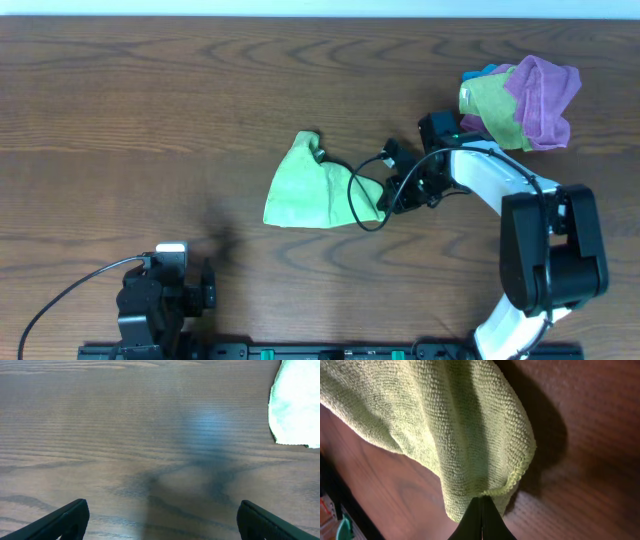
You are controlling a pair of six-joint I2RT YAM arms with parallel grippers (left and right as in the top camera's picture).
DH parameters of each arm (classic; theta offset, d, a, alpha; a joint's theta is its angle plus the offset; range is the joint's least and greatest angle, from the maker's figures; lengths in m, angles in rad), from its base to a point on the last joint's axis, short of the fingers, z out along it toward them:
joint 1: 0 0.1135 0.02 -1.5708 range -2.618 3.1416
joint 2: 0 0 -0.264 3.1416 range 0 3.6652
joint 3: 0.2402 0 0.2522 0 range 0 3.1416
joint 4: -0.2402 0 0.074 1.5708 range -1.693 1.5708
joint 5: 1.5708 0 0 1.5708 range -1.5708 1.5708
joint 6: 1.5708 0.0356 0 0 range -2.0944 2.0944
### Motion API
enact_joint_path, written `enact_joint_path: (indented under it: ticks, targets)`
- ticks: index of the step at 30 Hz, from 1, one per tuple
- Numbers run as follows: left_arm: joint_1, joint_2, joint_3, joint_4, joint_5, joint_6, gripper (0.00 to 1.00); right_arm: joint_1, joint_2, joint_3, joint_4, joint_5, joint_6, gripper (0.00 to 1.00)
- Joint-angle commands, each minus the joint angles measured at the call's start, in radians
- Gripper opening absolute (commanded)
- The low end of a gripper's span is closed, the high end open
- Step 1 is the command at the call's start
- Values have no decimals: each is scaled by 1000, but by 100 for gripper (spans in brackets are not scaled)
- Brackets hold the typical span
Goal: Fold the cloth
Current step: 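Grasp the right corner of the green towel with the right gripper, then reach the left gripper to the towel's left corner and grasp it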
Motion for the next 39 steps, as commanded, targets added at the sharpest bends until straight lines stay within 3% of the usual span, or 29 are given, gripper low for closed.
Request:
enact_joint_path:
  ticks: [1,5,10,16,24,31,37,39]
  targets:
    - [-3,-6,-31,-29,-31,22,95,5,-68,-6,-13,-20,23,1]
    - [-3,-6,-31,21,-19,21,95,5,-153,-5,-26,-19,55,1]
    - [-3,-5,-30,140,147,-12,95,5,-273,-5,-26,-8,76,1]
    - [-3,58,-25,328,335,-257,95,5,-317,-5,-25,26,93,1]
    - [-3,423,115,397,482,-406,95,5,-316,-5,-8,38,119,1]
    - [-3,769,262,567,742,-430,95,5,-316,-6,-13,37,137,1]
    - [-3,947,262,705,759,-747,96,5,-317,-5,-32,37,137,1]
    - [-3,1004,262,713,758,-784,96,5,-317,-5,-35,37,138,1]
